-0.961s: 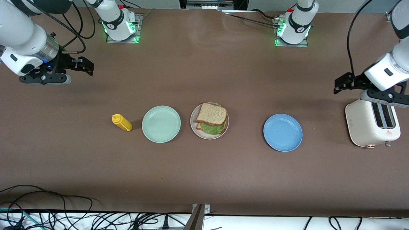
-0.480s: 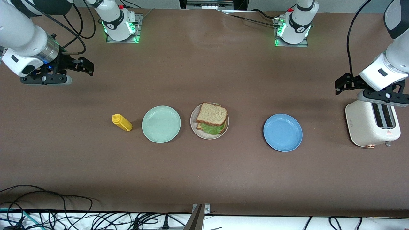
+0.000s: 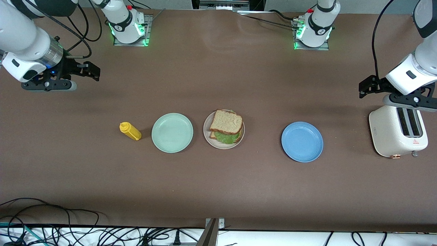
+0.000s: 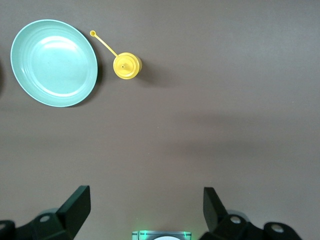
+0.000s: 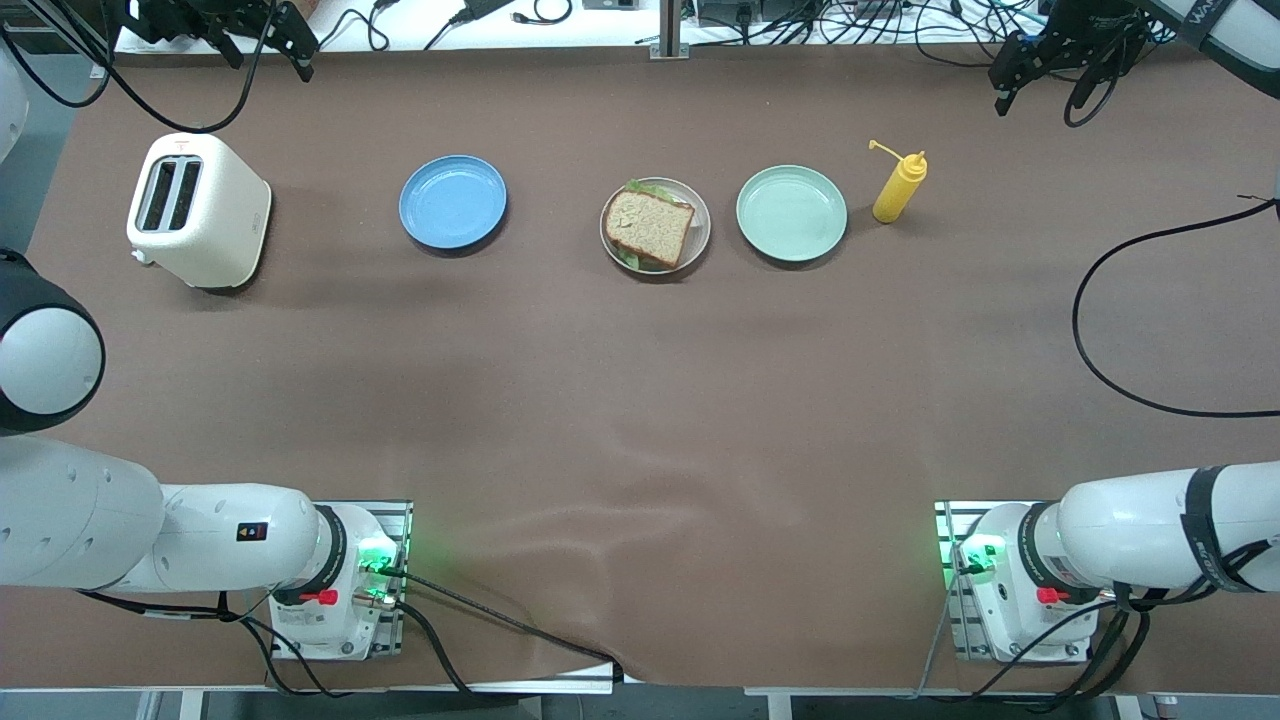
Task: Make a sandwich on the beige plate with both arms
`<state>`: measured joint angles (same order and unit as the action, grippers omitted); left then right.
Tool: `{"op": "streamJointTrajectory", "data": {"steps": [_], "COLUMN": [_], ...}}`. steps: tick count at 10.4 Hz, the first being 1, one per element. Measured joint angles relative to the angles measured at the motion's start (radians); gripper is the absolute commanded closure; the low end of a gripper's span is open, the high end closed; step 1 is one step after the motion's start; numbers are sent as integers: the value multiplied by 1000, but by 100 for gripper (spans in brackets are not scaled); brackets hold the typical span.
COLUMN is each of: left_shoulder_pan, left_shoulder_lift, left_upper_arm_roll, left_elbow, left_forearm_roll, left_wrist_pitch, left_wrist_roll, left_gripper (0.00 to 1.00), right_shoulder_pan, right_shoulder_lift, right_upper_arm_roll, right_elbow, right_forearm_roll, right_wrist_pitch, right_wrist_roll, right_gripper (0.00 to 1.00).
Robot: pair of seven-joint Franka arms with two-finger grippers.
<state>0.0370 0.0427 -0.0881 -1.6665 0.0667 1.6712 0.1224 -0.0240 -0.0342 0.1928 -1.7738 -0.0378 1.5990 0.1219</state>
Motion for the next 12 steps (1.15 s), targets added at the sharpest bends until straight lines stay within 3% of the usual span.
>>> {"op": "streamJointTrajectory", "data": {"steps": [12], "left_shoulder_pan": [-4], "left_shoulder_lift": [8], "left_upper_arm_roll": [-5], "left_elbow": [21], "left_forearm_roll": [0], "left_wrist_pitch": [0], "left_wrist_roll": [0], "left_gripper": [0], "right_shoulder_pan": [0], "right_shoulder_lift": [0], "right_upper_arm_roll": [-1], "right_elbow": [-2], "right_forearm_roll": [0], "right_wrist_pitch": [0], "right_wrist_roll": [0], "right_gripper": [0]}}
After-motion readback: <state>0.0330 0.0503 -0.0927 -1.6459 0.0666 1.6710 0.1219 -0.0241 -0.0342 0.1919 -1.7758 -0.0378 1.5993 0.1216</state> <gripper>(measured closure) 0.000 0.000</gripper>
